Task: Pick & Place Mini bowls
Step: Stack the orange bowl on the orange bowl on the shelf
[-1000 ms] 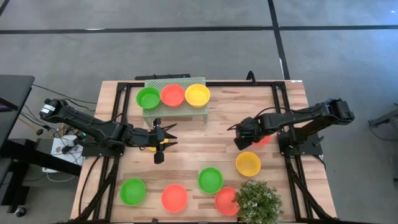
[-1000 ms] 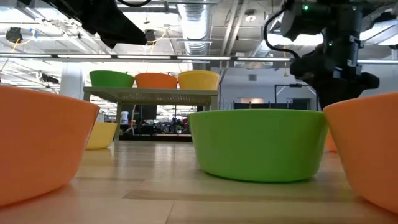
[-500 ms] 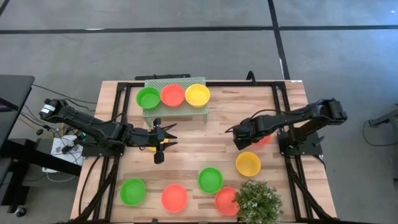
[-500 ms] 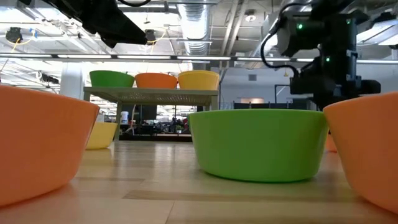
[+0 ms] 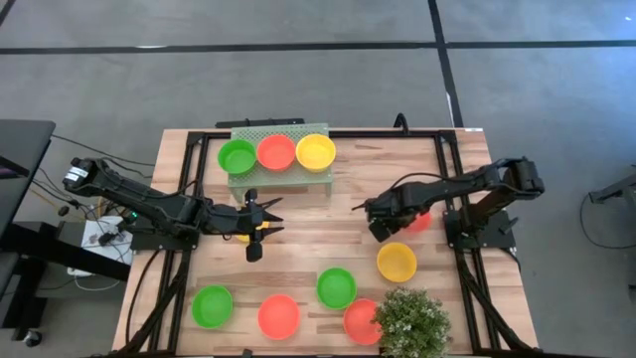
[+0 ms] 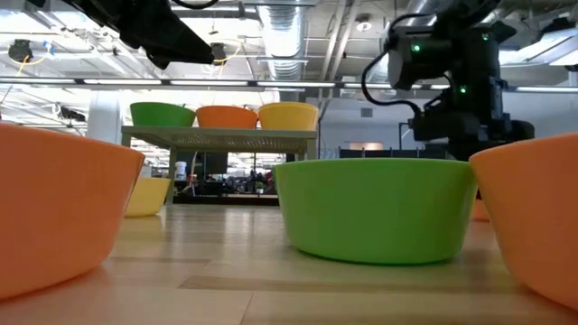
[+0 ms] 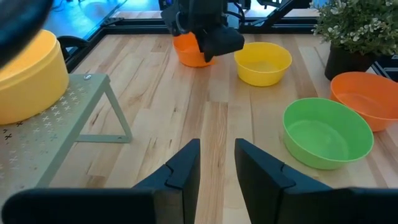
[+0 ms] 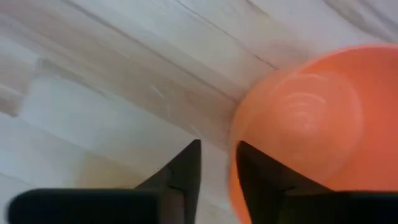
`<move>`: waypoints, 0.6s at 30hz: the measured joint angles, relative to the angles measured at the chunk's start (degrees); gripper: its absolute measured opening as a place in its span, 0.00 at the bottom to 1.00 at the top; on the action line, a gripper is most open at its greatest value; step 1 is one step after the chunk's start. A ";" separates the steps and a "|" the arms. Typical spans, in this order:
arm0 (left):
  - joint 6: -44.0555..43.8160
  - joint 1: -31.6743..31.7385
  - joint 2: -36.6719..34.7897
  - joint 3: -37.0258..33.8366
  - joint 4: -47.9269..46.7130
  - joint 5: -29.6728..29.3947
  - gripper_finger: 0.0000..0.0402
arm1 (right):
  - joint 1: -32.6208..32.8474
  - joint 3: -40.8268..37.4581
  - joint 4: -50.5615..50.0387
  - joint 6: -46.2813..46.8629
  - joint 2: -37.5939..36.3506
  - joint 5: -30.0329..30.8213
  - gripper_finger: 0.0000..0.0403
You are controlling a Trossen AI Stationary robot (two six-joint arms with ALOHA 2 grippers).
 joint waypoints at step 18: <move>0.00 0.00 0.00 0.00 -0.02 0.00 0.25 | -1.38 6.88 -0.04 -6.84 -0.27 0.01 0.01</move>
